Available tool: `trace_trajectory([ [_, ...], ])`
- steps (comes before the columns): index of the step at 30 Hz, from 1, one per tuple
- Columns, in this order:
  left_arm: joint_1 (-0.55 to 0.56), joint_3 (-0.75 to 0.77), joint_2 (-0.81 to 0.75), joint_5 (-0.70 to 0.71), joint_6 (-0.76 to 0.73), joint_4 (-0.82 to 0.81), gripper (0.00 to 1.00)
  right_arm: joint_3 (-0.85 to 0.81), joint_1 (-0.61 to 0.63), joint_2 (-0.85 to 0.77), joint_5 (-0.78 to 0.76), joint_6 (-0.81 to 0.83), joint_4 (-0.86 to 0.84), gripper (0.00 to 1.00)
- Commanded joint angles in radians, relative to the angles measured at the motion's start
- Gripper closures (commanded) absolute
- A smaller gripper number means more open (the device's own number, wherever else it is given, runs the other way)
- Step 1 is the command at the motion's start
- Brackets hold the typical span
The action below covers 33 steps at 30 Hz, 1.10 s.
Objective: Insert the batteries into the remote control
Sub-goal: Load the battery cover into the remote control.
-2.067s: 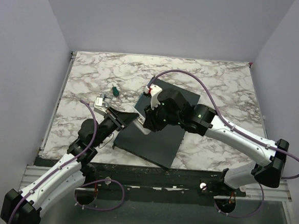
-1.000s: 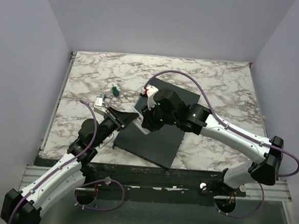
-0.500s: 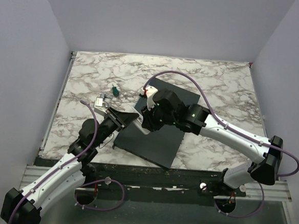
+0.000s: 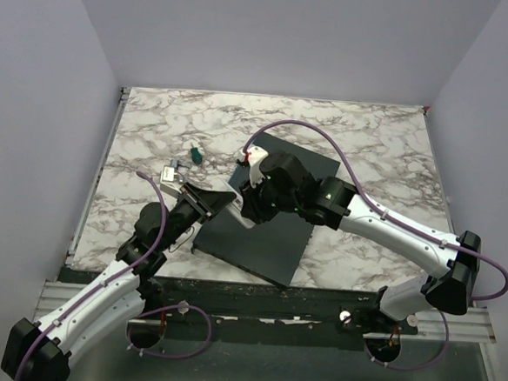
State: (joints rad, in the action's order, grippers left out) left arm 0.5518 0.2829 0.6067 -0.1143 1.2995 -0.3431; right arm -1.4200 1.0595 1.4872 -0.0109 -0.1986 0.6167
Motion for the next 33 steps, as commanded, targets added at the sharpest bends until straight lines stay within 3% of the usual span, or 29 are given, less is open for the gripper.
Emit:
trace_trajectory([
  [1,0.005,-0.001,-0.004,-0.038,0.037,-0.089,1.00,0.015,0.005,0.005,-0.018,0.019,-0.041,0.66],
  [21,0.005,-0.014,0.003,-0.036,0.048,-0.103,1.00,0.023,0.005,-0.008,-0.013,0.014,-0.073,0.47],
  [26,0.005,-0.016,0.013,-0.039,0.052,-0.111,1.00,0.020,0.005,-0.025,-0.021,0.010,-0.103,0.36],
  [33,0.005,-0.024,0.017,-0.042,0.062,-0.123,0.99,0.039,0.006,-0.068,-0.039,-0.012,-0.178,0.29],
])
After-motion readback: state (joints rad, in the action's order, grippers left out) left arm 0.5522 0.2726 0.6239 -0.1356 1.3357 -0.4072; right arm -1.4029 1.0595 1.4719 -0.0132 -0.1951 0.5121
